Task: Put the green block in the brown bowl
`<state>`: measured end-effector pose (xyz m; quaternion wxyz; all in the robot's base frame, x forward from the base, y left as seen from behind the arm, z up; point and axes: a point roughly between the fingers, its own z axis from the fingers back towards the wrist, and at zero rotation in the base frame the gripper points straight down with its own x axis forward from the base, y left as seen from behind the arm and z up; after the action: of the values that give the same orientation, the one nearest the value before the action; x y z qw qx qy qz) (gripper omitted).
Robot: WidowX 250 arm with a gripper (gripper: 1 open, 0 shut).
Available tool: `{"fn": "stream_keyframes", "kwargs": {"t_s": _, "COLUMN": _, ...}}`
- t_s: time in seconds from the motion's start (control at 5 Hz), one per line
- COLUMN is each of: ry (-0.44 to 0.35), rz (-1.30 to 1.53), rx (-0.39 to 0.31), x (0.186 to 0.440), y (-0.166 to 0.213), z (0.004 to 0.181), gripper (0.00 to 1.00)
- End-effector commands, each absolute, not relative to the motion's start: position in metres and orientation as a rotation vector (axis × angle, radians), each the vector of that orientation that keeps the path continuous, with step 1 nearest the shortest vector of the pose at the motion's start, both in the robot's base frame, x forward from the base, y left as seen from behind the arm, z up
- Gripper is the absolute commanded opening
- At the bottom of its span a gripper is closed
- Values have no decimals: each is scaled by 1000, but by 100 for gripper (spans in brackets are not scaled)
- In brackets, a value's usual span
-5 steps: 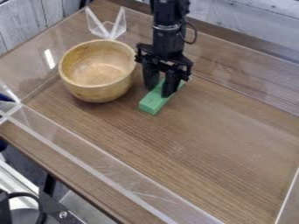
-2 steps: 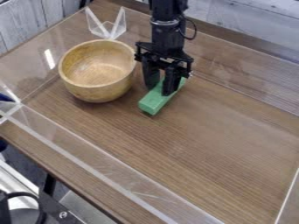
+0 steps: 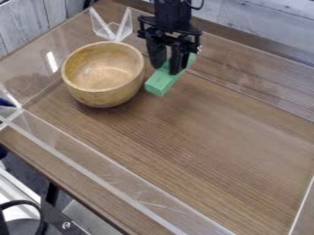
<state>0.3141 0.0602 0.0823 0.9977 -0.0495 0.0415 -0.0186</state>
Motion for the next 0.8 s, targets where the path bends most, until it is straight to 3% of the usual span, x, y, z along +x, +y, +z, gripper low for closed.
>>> {"fn": "stream_keyframes", "kwargs": {"t_s": 0.0, "ry": -14, "rz": -16, "rx": -73, "x": 321, "y": 77, "z": 113, "gripper": 0}}
{"fn": "stream_keyframes", "kwargs": {"t_s": 0.6, "ry": -39, "rz": 69, "rx": -55, "x": 320, "y": 118, "z": 123, "gripper": 0}}
